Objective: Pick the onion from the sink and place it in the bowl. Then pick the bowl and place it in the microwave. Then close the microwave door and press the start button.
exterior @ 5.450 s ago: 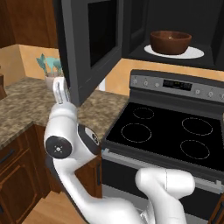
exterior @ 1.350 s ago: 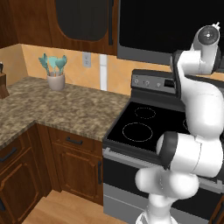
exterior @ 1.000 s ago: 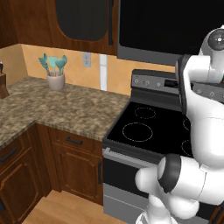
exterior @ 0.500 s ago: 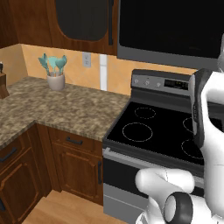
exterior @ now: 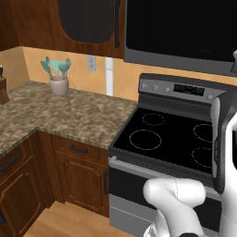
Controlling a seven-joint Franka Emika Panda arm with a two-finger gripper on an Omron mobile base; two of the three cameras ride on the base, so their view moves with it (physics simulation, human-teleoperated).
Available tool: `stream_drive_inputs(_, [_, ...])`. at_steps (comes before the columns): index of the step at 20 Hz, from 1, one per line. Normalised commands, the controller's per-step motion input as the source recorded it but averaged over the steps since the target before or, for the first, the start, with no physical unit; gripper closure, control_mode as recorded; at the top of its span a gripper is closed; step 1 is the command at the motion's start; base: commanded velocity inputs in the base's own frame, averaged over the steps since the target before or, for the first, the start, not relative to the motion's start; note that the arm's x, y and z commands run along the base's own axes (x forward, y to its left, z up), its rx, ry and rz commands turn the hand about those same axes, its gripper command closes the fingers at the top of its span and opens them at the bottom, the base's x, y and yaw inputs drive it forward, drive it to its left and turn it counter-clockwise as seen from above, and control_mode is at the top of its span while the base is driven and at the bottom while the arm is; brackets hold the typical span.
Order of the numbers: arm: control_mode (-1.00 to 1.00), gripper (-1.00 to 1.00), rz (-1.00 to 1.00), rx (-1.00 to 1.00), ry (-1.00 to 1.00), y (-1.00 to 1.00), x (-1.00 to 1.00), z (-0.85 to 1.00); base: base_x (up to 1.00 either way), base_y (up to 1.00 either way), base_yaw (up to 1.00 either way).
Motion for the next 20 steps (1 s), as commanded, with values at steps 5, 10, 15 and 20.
stream_drive_inputs(5, [-1.0, 1.0, 0.04, -0.48, 0.09, 0.01, -0.4, 0.28, 0.0, 0.0, 0.0])
stream_drive_inputs(10, [-1.0, 1.0, 0.0, -0.54, 0.07, 0.0, -0.53, 0.2, 0.0, 0.0, 0.0])
stream_drive_inputs(15, [-1.0, 1.0, -0.03, -0.39, 0.2, 0.0, -0.4, 0.06, 0.0, 0.0, 0.0])
stream_drive_inputs(20, [-1.0, 1.0, -0.19, -0.19, 0.19, 0.0, -0.17, -0.01, 0.0, 0.0, 0.0])
